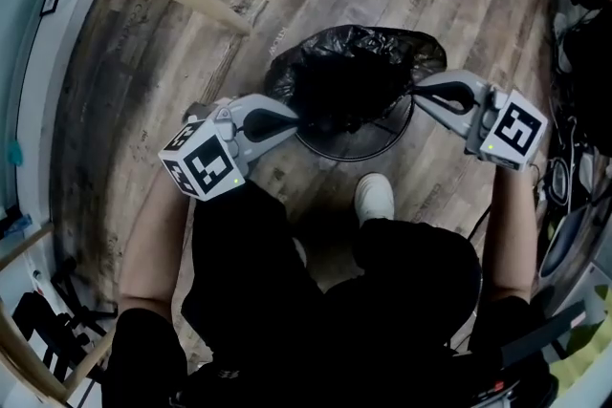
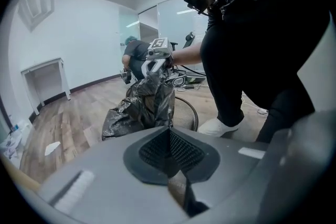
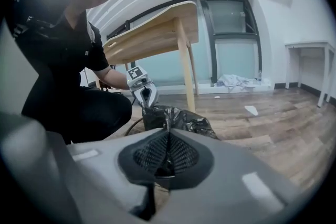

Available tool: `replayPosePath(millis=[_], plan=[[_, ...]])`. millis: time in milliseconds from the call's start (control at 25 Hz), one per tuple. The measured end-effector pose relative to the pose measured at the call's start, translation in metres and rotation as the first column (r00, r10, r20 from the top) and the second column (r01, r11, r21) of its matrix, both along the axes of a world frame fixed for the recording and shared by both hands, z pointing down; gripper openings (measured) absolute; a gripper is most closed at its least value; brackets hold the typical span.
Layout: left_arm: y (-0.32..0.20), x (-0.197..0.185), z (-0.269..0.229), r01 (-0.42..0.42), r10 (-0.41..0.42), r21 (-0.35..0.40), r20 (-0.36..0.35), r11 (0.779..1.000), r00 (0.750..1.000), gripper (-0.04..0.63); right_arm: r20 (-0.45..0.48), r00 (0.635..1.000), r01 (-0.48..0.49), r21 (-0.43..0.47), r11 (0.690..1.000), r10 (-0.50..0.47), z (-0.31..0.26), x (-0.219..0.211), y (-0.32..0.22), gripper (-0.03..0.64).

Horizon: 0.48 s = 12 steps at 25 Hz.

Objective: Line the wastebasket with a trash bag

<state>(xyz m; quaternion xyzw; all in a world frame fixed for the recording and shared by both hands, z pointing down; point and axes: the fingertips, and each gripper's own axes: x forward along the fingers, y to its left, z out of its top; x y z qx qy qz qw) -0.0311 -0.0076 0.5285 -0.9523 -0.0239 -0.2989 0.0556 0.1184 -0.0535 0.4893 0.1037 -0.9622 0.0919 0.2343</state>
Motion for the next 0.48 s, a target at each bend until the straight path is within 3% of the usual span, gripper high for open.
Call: replayPosePath(millis=[480], plan=[[0.040,-0.007,0.007,-0.087,0.089,-0.026,0.046,0.996,0.995,0.008,-0.045,0.999,0.010,-0.099,0.995,-0.015,0.031,0.005,0.083,0.003]])
